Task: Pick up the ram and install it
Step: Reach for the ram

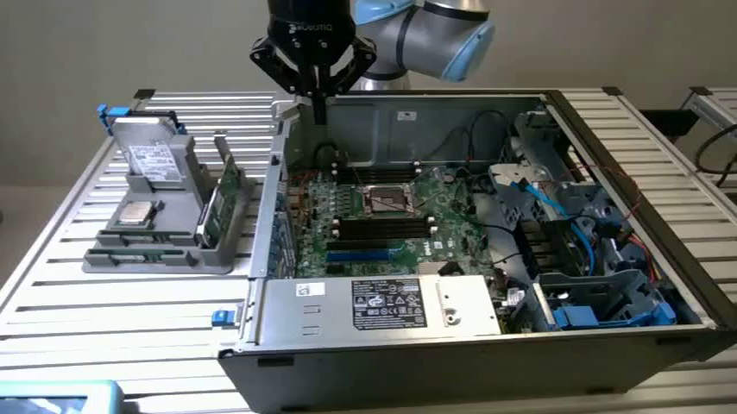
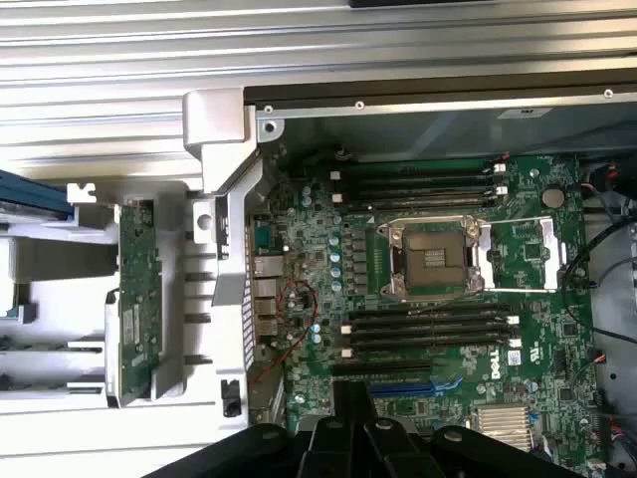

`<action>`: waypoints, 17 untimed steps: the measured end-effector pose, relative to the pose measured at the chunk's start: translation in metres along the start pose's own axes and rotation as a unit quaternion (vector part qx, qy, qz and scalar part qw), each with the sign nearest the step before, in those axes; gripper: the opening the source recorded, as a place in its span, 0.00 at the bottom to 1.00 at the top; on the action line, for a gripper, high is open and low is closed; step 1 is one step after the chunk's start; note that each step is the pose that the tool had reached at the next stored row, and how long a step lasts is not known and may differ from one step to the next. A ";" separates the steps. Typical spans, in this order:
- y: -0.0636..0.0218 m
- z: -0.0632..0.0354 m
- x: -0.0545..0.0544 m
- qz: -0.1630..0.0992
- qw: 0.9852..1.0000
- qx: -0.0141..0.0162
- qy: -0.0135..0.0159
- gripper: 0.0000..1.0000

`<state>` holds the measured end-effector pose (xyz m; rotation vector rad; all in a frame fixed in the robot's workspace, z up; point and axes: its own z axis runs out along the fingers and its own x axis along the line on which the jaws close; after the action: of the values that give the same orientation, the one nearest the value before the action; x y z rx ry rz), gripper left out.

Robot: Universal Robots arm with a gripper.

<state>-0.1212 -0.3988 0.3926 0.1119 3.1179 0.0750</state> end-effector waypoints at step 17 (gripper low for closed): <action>-0.0012 0.0003 0.005 0.000 1.000 0.000 0.000 0.11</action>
<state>-0.1259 -0.3996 0.3921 0.1121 3.1173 0.0749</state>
